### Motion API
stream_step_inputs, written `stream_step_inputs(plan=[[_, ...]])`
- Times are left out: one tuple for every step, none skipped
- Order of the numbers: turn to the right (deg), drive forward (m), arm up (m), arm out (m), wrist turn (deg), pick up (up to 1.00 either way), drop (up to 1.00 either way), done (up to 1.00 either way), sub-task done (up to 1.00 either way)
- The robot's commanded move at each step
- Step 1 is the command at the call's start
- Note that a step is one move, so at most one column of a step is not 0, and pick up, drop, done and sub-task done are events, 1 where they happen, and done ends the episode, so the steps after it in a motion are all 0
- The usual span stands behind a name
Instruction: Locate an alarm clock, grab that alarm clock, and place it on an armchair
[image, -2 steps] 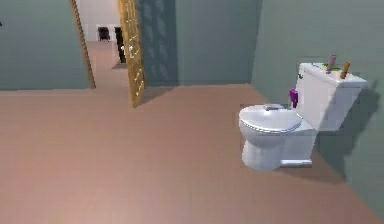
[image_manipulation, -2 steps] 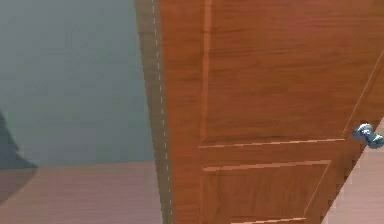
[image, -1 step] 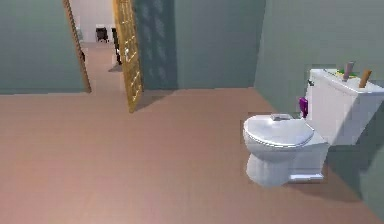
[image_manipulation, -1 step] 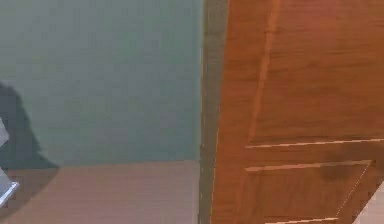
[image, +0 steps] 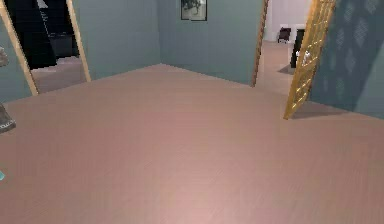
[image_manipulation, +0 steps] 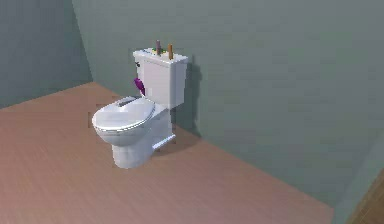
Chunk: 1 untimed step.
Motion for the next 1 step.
stream_step_inputs(plan=[[-12.0, 0.00, 0.00, 0.00, 0.0, 0.00, 0.00, 0.00, 0.00]])
